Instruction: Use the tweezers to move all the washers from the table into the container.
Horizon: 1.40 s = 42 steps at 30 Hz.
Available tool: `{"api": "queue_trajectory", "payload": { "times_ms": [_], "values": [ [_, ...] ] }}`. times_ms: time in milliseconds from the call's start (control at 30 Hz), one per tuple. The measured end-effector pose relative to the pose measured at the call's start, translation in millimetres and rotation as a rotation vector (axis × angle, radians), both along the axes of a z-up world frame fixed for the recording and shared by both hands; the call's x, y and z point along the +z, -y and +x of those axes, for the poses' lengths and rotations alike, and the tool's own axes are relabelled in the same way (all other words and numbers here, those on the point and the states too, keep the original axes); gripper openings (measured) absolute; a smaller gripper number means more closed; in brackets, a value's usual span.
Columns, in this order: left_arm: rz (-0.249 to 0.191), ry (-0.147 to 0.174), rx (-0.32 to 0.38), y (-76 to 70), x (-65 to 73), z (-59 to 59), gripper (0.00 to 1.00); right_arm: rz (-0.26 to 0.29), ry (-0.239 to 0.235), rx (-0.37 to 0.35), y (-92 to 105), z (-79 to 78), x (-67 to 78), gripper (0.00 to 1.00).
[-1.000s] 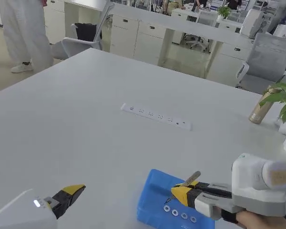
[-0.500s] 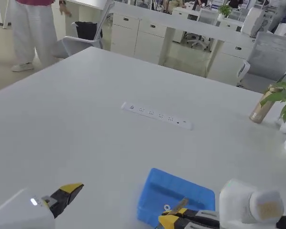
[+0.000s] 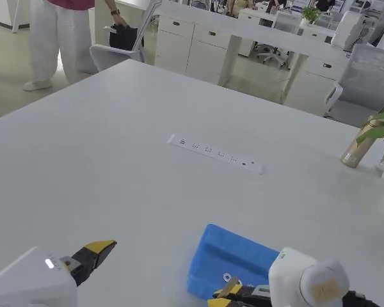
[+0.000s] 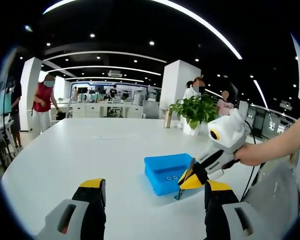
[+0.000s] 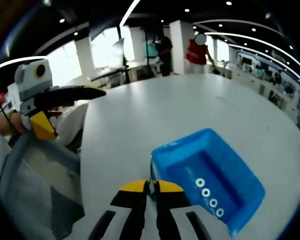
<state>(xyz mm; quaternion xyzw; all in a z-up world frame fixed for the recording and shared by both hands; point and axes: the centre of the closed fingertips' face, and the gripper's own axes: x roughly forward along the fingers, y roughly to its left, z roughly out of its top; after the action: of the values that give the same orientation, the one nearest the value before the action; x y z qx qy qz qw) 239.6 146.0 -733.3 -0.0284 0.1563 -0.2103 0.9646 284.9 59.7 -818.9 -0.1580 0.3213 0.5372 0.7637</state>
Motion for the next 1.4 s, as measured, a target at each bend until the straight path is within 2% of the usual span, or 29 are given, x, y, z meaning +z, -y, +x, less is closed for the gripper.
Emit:
{"api": "queue_trajectory", "payload": {
  "times_ms": [333,667,967,1267,1400],
  "values": [
    [0.000,0.003,0.002,-0.3,0.7,0.0,0.82,0.007,-0.018,0.024,-2.6,-5.7,-0.7,0.03],
    [-0.005,0.005,0.005,-0.9,1.2,0.3,0.82,0.014,-0.034,0.066,-4.2,-22.0,-1.3,0.03],
    [-0.004,0.006,0.004,-0.7,1.4,0.1,0.82,0.021,-0.044,0.073,-4.6,-25.9,-0.9,0.03],
    [-0.003,0.005,0.003,-0.7,1.2,0.0,0.82,0.017,-0.051,0.095,-6.2,-32.8,-1.5,0.03],
    [-0.002,0.004,0.002,-0.5,1.1,0.0,0.82,0.007,-0.039,0.110,-6.8,-34.9,-1.8,0.03]
  ]
}}
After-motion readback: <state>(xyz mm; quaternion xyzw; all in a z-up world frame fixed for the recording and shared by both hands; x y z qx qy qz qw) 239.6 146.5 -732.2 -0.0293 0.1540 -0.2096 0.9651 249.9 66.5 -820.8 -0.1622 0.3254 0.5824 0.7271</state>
